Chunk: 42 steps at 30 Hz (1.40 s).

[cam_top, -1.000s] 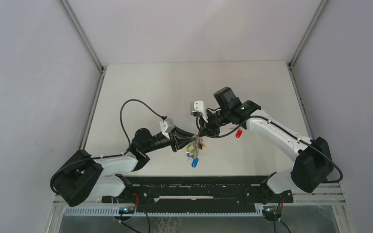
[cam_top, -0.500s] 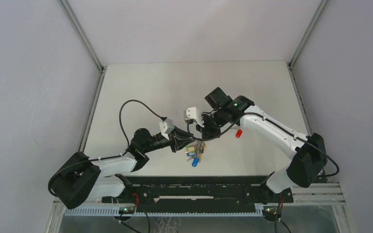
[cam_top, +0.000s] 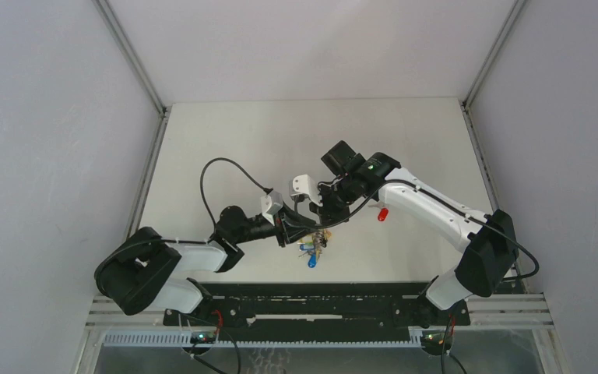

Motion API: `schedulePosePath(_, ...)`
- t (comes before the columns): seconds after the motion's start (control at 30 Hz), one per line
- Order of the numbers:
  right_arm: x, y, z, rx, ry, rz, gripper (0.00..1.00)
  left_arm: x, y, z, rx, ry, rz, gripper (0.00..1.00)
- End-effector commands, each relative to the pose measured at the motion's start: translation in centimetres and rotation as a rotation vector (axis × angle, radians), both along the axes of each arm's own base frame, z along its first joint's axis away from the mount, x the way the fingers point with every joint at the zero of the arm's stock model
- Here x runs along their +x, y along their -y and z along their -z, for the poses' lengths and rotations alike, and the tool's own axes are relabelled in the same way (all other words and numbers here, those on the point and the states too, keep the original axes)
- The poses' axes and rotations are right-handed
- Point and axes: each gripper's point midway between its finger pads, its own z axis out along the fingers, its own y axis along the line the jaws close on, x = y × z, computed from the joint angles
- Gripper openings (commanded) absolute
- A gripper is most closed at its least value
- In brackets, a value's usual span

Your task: Put the keys on the keyring

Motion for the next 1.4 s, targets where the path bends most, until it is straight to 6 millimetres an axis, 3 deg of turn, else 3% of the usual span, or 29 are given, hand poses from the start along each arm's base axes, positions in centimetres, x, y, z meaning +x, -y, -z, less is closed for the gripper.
schedulePosePath(0.0,0.4,-1.5,-2.2,0.071,0.048,-0.036,0.0,0.0,1.1,-3.7,-0.1,0.074,0.051,0.26)
schedulePosePath(0.23,0.3,-1.6,-2.3,0.074,0.048,-0.044,0.0,0.0,1.2,-3.4,-0.092,0.065,0.059,0.15)
schedulePosePath(0.53,0.2,-1.8,-2.4,0.078,0.046,-0.05,0.0,-0.1,1.6,-3.0,-0.079,0.057,0.071,0.1)
schedulePosePath(0.7,0.1,-2.1,-2.4,0.081,0.043,-0.051,0.0,-0.1,1.7,-3.0,-0.078,0.056,0.078,0.01)
schedulePosePath(0.9,0.2,-1.9,-2.8,0.082,0.055,-0.032,0.0,0.1,1.4,-2.6,-0.071,0.056,0.05,0.0)
schedulePosePath(1.07,0.6,-1.3,-3.7,0.117,0.079,0.039,0.25,0.4,0.9,-2.8,-0.076,0.067,0.004,0.0)
schedulePosePath(1.37,1.5,0.5,-7.0,0.406,0.083,0.246,0.41,0.7,0.2,-3.2,-0.089,0.078,-0.04,0.0)
